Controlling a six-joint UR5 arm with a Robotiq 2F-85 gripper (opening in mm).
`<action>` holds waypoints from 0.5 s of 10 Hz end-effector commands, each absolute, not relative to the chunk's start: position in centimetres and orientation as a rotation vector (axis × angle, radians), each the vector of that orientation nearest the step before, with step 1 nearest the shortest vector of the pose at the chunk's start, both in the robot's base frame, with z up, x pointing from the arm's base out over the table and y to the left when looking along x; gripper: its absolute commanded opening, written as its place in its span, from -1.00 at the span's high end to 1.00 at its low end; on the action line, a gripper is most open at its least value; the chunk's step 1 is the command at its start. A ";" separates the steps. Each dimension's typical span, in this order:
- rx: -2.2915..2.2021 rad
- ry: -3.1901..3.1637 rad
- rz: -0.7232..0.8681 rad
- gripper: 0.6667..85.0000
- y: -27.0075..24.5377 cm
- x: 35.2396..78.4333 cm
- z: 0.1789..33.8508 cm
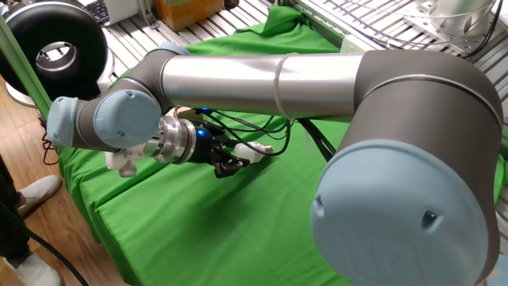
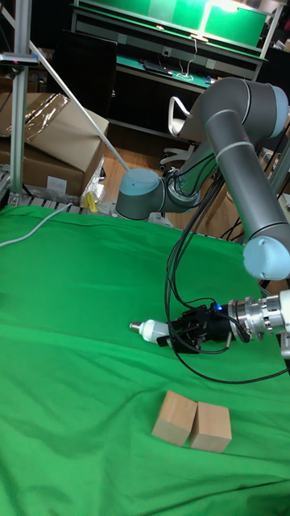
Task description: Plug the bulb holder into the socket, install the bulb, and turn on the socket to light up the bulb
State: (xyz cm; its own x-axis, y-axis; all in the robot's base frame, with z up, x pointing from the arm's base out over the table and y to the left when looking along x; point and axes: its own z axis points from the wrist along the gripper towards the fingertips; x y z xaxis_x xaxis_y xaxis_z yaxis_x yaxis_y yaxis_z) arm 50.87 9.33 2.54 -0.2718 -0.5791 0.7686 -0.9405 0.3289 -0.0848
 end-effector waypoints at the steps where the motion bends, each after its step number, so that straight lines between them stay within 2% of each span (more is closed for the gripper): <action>1: 1.348 -1.976 0.713 0.99 9.7 51.1 2.9; 3: 1.371 -1.994 0.660 0.99 10.2 50.7 5.0; 5: 1.376 -2.049 0.656 0.99 10.7 49.9 8.8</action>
State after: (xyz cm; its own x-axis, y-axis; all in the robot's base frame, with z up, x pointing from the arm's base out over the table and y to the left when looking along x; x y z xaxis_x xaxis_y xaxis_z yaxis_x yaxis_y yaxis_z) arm 50.63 10.10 6.20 -0.2833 -0.6227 0.7294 -0.9396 0.3327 -0.0809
